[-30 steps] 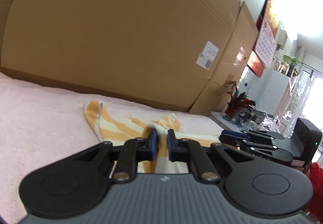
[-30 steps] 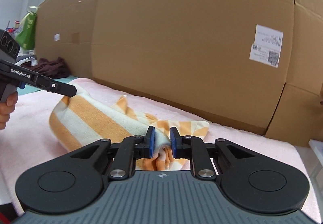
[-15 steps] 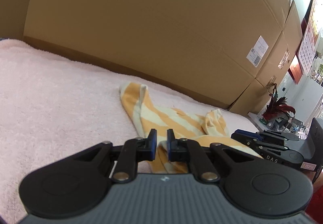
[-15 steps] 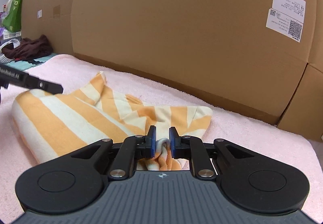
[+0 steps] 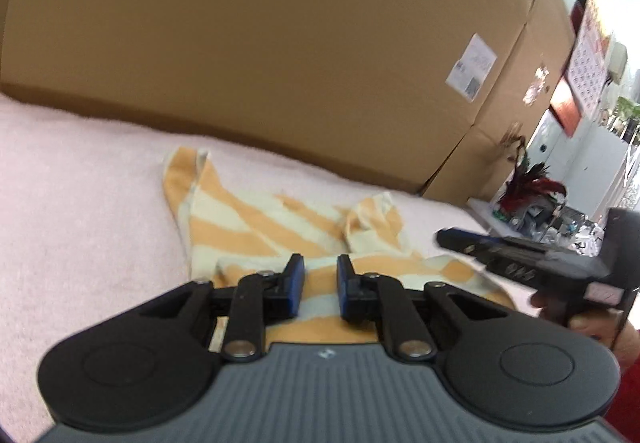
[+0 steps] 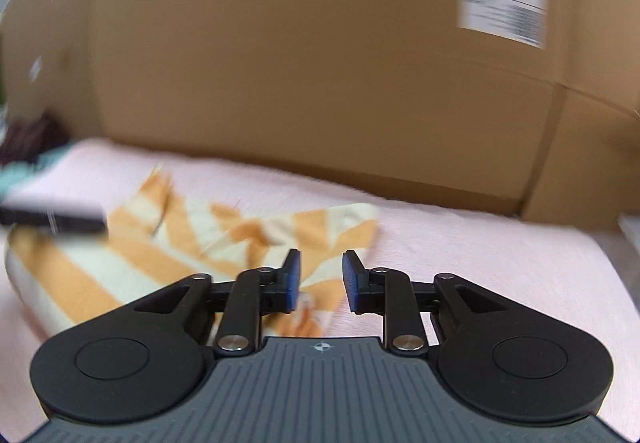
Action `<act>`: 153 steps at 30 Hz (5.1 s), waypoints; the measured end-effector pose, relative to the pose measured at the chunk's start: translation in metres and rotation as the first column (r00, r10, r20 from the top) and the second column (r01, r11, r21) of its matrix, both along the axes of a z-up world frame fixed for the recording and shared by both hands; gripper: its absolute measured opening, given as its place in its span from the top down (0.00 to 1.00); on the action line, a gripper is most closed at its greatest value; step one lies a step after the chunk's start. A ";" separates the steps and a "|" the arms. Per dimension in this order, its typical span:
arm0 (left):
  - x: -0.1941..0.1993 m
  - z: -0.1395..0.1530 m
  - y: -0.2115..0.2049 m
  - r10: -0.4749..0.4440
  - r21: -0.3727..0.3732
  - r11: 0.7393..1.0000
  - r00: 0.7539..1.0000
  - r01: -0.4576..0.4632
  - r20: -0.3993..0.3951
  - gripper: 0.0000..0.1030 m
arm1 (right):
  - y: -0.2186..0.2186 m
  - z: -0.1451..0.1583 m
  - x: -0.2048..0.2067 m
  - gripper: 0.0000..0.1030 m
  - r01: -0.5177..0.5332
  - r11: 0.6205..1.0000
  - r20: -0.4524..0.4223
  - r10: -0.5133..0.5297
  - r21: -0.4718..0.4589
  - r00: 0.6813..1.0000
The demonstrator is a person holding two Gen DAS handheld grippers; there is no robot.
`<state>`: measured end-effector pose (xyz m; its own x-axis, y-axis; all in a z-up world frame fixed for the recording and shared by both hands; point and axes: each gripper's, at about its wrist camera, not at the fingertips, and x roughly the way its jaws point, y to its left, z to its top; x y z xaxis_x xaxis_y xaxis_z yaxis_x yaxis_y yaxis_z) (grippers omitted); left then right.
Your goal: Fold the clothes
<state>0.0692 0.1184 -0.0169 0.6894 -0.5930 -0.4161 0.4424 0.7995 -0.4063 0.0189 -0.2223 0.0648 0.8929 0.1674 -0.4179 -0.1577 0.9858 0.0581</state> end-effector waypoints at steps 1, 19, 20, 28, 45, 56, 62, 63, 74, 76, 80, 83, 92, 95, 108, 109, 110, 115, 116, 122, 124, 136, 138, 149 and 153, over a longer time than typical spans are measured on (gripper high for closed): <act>-0.001 -0.001 0.002 0.007 -0.003 1.000 1.000 -0.007 0.000 0.81 | -0.008 0.005 -0.010 0.81 0.015 0.998 0.006 -0.016 0.062 1.000; 0.001 -0.006 0.011 0.016 -0.064 0.998 1.000 -0.017 -0.026 0.72 | -0.032 -0.005 -0.086 0.99 0.018 0.824 0.013 -0.030 0.566 0.999; 0.001 -0.006 0.011 0.013 -0.068 0.998 1.000 -0.015 -0.027 0.70 | -0.036 -0.007 -0.089 0.96 0.036 0.817 0.007 -0.049 0.576 0.999; -0.002 -0.004 0.008 -0.035 -0.082 0.996 0.999 0.034 -0.005 0.45 | -0.041 -0.010 -0.123 0.63 0.087 0.851 -0.013 -0.094 0.518 0.996; -0.008 0.000 0.009 0.020 -0.063 0.998 0.999 -0.018 0.041 0.23 | -0.023 -0.029 -0.090 0.86 -0.002 0.758 -0.059 0.053 0.652 0.997; -0.008 -0.001 0.011 0.037 -0.054 0.998 0.998 -0.034 0.041 0.22 | -0.010 -0.020 -0.100 0.72 0.000 0.867 -0.030 0.017 0.499 0.999; -0.008 0.000 0.011 0.036 -0.053 0.998 0.999 -0.034 0.039 0.20 | 0.006 -0.014 -0.073 0.74 0.009 0.906 -0.049 0.013 0.422 0.999; -0.008 0.000 0.010 0.036 -0.053 0.998 0.999 -0.034 0.038 0.20 | 0.004 -0.014 -0.072 0.82 0.006 0.896 -0.051 0.018 0.443 0.999; -0.008 -0.001 0.009 0.027 -0.053 0.998 0.999 -0.025 0.037 0.17 | -0.031 -0.033 -0.062 0.68 0.110 0.738 -0.175 0.012 0.666 0.984; -0.008 0.000 0.009 0.027 -0.052 0.998 0.999 -0.025 0.037 0.17 | -0.031 -0.028 -0.065 0.70 0.122 0.753 -0.154 -0.027 0.647 0.988; -0.009 0.000 0.008 0.028 -0.048 0.999 0.999 -0.026 0.041 0.24 | -0.016 0.004 -0.074 0.86 0.109 0.872 0.000 -0.124 0.478 0.992; -0.008 -0.001 0.009 0.039 -0.042 0.998 0.999 -0.037 0.030 0.33 | 0.015 0.016 -0.062 0.91 0.037 0.939 0.027 -0.049 0.341 0.998; -0.006 0.000 0.008 0.018 0.006 1.000 0.999 -0.018 0.028 0.30 | 0.038 -0.007 -0.027 0.93 0.005 0.995 -0.107 0.005 0.097 0.994; -0.021 0.012 -0.002 0.053 0.137 0.988 0.990 -0.070 0.127 0.38 | 0.048 -0.008 -0.030 0.92 0.008 1.000 -0.096 -0.005 0.025 0.995; -0.054 0.010 -0.034 -0.082 0.260 0.965 0.983 0.036 0.166 0.33 | 0.048 -0.006 -0.030 0.91 0.005 0.999 -0.095 -0.001 0.040 0.995; -0.052 0.009 -0.033 -0.086 0.281 0.959 0.983 0.038 0.161 0.29 | 0.048 -0.006 -0.030 0.91 0.004 0.999 -0.095 0.000 0.042 0.995; -0.050 0.008 -0.033 -0.091 0.305 0.951 0.984 0.039 0.156 0.25 | 0.047 -0.007 -0.029 0.91 0.003 0.999 -0.096 0.001 0.046 0.995; -0.040 0.005 -0.038 -0.083 0.359 0.933 0.989 0.033 0.125 0.14 | 0.046 -0.007 -0.030 0.90 0.002 0.998 -0.097 0.003 0.058 0.995; -0.040 0.005 -0.038 -0.082 0.360 0.932 0.989 0.032 0.123 0.13 | 0.046 -0.007 -0.030 0.90 0.002 0.998 -0.097 0.004 0.062 0.995; -0.059 0.009 -0.022 -0.062 0.275 0.962 0.983 0.012 0.173 0.19 | 0.038 -0.004 -0.041 0.90 0.032 0.991 -0.050 -0.025 0.131 0.998; -0.065 0.011 -0.016 -0.054 0.242 0.970 0.980 0.006 0.191 0.26 | 0.035 0.002 -0.050 0.86 0.031 0.982 -0.014 -0.028 0.186 0.999; -0.059 0.004 -0.007 -0.040 0.219 0.975 0.996 0.022 0.080 0.16 | 0.062 -0.012 -0.055 0.82 -0.091 0.973 -0.042 0.102 0.212 0.994; -0.061 0.004 -0.008 -0.041 0.227 0.974 0.995 0.020 0.088 0.16 | 0.060 -0.015 -0.056 0.82 -0.091 0.970 -0.043 0.103 0.227 0.994; -0.054 0.024 -0.021 -0.059 0.174 0.984 0.985 0.030 0.164 0.19 | 0.029 -0.008 -0.029 0.77 0.028 0.932 -0.072 -0.002 0.361 0.997; -0.036 0.003 -0.024 -0.051 0.200 0.979 0.996 0.036 0.071 0.14 | 0.012 -0.031 -0.019 0.78 0.058 0.877 -0.136 0.008 0.476 0.991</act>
<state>0.0333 0.0947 -0.0137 0.6987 -0.5341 -0.4760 0.5022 0.8400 -0.2054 -0.0005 -0.2106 0.0340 0.8429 0.3546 -0.4047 -0.0916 0.8357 0.5414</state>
